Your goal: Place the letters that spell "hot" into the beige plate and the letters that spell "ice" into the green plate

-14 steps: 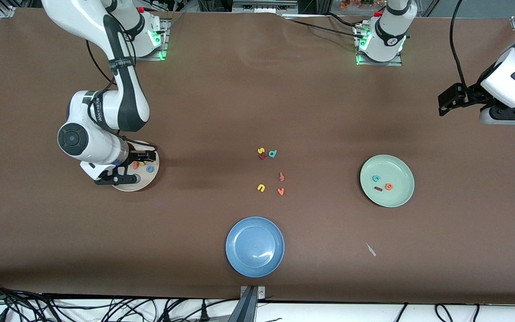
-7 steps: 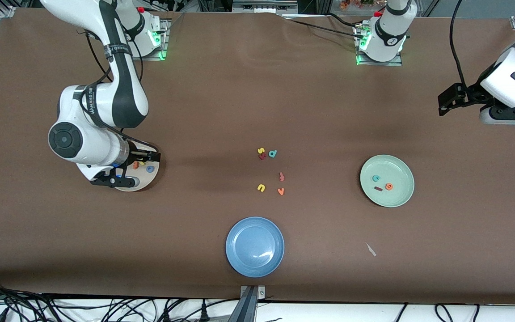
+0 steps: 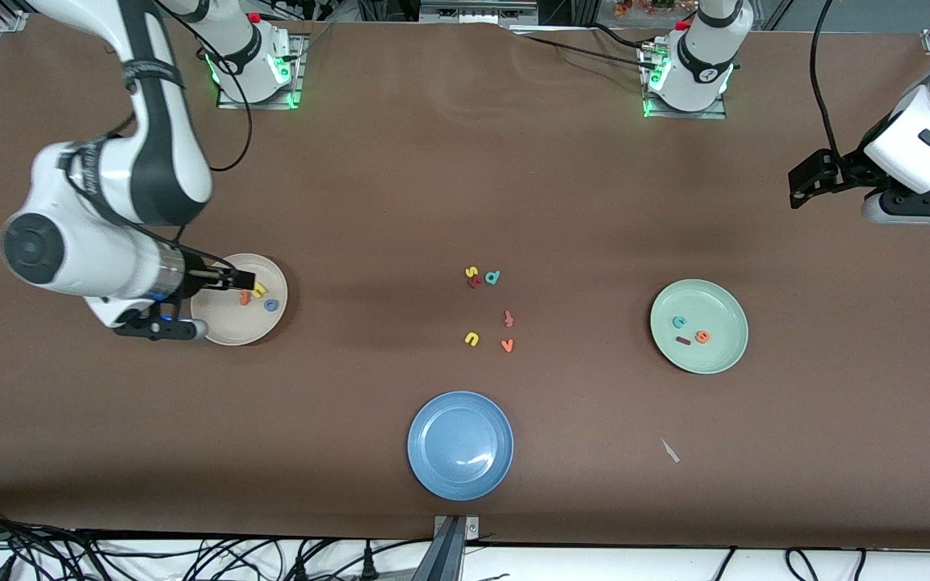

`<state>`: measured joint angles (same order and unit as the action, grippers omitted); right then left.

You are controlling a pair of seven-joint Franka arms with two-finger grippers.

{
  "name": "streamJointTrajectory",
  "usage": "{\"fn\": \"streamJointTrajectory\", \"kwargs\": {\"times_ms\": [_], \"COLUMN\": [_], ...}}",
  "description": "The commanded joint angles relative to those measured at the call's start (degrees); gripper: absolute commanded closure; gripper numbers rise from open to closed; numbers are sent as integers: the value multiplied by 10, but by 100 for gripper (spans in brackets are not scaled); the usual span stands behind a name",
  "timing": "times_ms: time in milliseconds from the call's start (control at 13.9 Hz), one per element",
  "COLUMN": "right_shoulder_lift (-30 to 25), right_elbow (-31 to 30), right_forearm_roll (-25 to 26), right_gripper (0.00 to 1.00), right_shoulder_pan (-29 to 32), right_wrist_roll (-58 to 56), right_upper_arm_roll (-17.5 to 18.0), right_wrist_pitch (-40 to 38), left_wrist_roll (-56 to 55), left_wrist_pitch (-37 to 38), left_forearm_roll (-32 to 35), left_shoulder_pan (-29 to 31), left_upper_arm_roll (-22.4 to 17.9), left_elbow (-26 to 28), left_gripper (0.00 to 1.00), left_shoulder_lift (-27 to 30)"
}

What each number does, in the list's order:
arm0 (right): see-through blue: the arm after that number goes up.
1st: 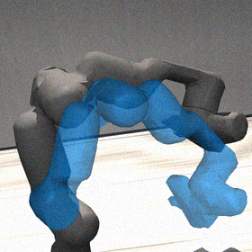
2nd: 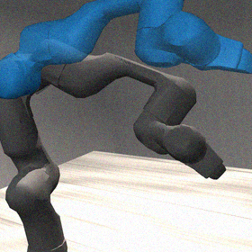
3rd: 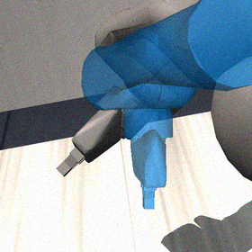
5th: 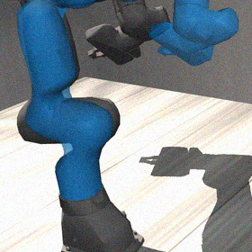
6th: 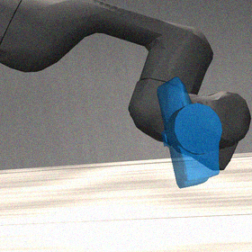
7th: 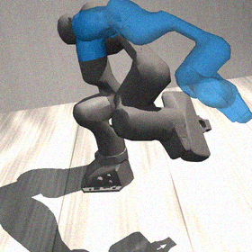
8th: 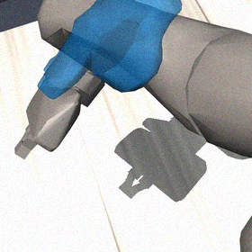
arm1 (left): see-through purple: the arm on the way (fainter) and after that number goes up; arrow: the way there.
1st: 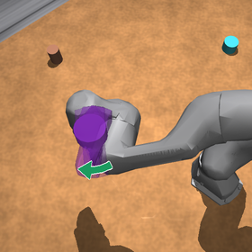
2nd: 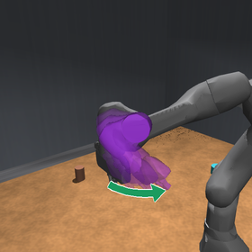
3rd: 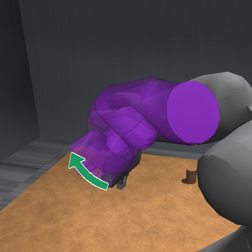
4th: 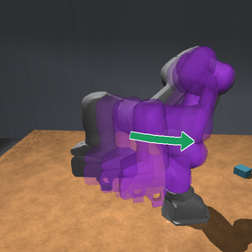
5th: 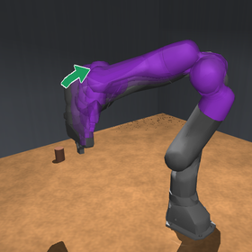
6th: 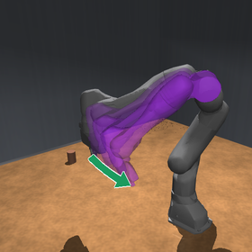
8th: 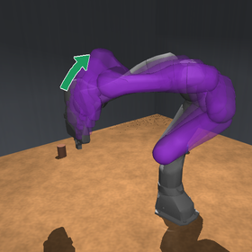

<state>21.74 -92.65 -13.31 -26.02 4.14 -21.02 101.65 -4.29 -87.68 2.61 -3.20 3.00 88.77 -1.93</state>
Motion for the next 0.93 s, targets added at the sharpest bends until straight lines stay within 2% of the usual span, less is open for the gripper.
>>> {"fn": "streamJointTrajectory", "kwargs": {"times_ms": [0, 287, 646, 862], "right_shoulder_lift": [-88, -129, -165, -180], "right_elbow": [-43, -39, -43, -34], "right_forearm_roll": [58, 93, 97, 108], "right_gripper": [0, 0, 0, 0], "right_shoulder_pan": [59, 72, 127, 131], "right_wrist_roll": [-25, -33, -31, -28], "right_upper_arm_roll": [55, 62, 120, 132], "right_wrist_pitch": [-20, -78, -113, -139], "left_wrist_roll": [11, 11, 15, 16], "left_wrist_pitch": [8, 8, 8, 8], "left_forearm_roll": [-8, -9, -9, -9], "left_shoulder_pan": [1, 1, 4, 4], "left_upper_arm_roll": [-1, 0, -1, -1], "left_elbow": [-3, -3, -3, -3], "left_gripper": [0, 0, 0, 0], "left_shoulder_lift": [5, 5, 5, 6]}}
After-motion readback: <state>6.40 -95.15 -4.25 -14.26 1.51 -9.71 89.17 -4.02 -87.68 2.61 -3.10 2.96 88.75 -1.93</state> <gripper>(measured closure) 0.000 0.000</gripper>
